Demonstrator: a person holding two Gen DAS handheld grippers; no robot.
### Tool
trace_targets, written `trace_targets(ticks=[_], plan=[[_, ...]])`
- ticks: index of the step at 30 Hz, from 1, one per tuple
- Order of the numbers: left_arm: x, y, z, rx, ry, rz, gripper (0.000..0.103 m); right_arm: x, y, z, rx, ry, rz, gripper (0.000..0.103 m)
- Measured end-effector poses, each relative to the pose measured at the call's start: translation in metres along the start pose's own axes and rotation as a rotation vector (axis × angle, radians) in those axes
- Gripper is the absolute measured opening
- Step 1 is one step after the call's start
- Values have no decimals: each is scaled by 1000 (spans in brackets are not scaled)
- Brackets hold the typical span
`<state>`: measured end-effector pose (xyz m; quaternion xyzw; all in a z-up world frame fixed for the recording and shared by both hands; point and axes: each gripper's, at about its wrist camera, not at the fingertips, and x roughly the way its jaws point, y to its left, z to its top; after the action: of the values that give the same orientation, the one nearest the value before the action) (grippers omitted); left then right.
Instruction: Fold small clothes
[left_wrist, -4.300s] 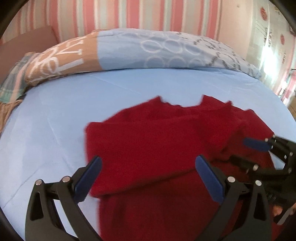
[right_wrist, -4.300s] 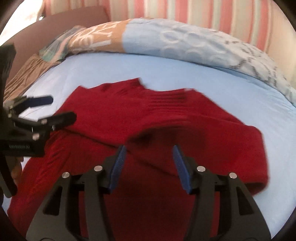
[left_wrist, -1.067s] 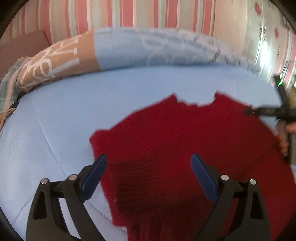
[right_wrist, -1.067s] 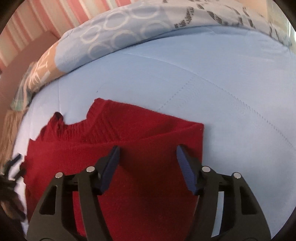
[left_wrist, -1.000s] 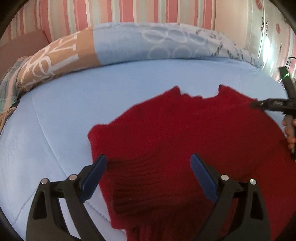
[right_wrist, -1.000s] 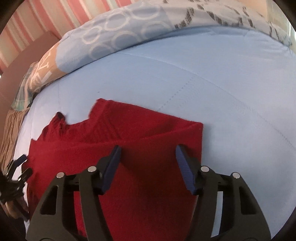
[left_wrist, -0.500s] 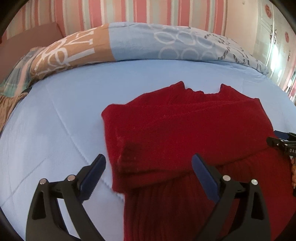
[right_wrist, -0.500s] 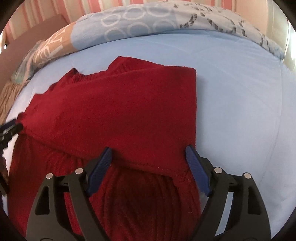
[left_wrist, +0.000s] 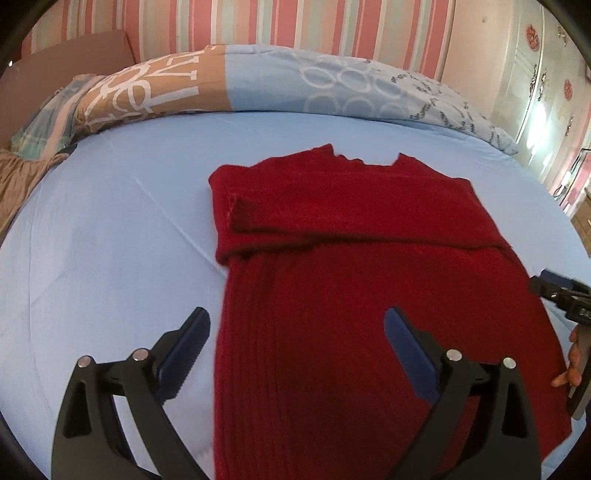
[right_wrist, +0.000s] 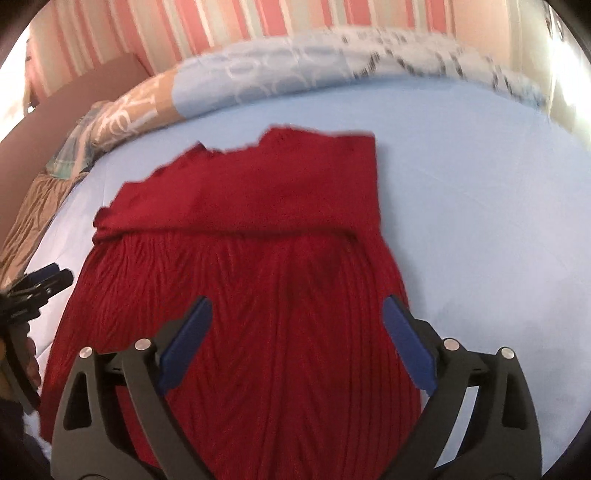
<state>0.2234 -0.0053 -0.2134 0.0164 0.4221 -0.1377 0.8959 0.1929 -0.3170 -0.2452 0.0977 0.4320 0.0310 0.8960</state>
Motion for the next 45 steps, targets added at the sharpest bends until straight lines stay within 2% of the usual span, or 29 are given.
trace_targets(ticks=[3, 6, 7, 11, 16, 22, 29, 33, 45], plan=[[-12, -6, -9, 1, -4, -2, 96, 0, 1, -11, -17, 32, 19, 93], [-23, -8, -15, 13, -8, 10, 96, -10, -3, -25, -86, 34, -111, 93], [-27, -8, -17, 12, -11, 8, 96, -14, -8, -29, -80, 31, -126, 93], [-33, -6, -26, -4, 5, 15, 96, -41, -21, -31, 2, -41, -74, 93], [-46, -2, -40, -26, 13, 16, 96, -70, -2, -35, -42, -126, -79, 94], [-66, 2, -61, -55, 24, 16, 96, -80, 15, -57, -60, -121, -78, 94], [-94, -8, -82, -41, 6, 51, 96, -99, 33, -83, -99, -127, -107, 94], [-105, -15, -98, -17, 12, 82, 96, -113, 30, -96, -92, -123, -117, 94], [-125, -16, -131, -40, -2, 104, 96, -135, 26, -131, -80, -118, -148, 94]])
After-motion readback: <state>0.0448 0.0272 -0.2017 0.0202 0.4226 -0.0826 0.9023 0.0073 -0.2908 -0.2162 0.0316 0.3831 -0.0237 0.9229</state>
